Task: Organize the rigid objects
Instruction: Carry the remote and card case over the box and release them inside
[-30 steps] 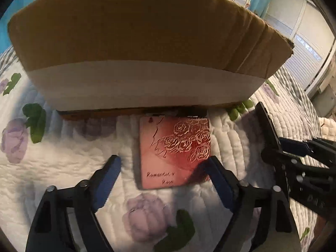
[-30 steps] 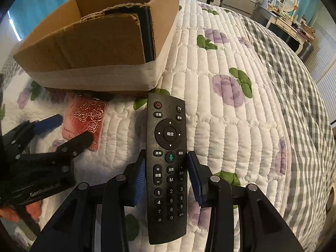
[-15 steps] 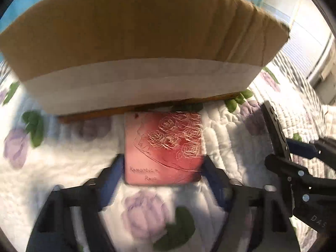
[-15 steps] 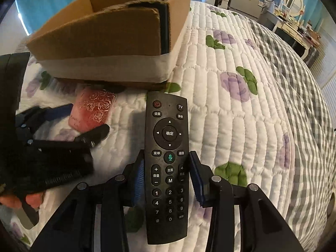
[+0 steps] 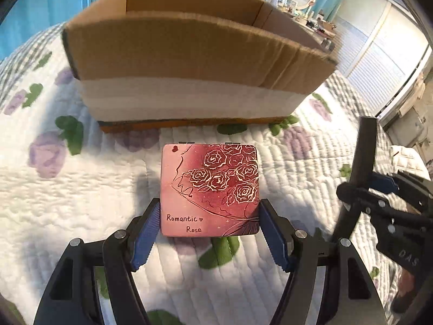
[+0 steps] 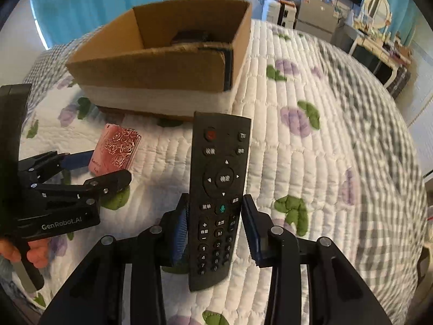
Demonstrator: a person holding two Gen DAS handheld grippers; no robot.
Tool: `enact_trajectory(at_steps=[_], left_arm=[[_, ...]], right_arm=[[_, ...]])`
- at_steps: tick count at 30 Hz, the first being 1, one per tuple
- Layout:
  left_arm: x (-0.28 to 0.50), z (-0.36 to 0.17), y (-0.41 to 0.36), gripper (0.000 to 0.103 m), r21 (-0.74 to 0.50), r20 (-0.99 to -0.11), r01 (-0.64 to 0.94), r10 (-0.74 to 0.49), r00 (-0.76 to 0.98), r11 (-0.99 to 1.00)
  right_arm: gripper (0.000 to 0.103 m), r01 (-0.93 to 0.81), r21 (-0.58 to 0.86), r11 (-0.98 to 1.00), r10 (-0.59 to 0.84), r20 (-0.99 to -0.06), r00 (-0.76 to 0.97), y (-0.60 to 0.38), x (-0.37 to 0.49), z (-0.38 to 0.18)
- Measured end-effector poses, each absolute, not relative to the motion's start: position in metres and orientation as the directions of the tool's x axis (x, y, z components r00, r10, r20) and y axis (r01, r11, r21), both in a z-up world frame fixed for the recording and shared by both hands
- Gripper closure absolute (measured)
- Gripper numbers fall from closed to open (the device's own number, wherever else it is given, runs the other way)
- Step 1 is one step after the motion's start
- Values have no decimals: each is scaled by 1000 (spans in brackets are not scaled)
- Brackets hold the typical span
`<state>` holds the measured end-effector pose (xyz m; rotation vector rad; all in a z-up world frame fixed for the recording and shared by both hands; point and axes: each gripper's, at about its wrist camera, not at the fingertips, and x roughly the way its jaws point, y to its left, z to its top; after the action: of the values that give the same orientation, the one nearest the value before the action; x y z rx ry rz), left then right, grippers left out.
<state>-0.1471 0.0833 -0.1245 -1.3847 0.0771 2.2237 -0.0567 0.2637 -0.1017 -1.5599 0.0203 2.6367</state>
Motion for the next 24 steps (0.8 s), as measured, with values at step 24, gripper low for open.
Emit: enact_trajectory(at_steps=[24], left_arm=[[-205,52,71,31,-87,-662,-496,422,-620,-864]], right_arm=[[85,76,-47,-996,-8,-802,-597,231,-144,69]])
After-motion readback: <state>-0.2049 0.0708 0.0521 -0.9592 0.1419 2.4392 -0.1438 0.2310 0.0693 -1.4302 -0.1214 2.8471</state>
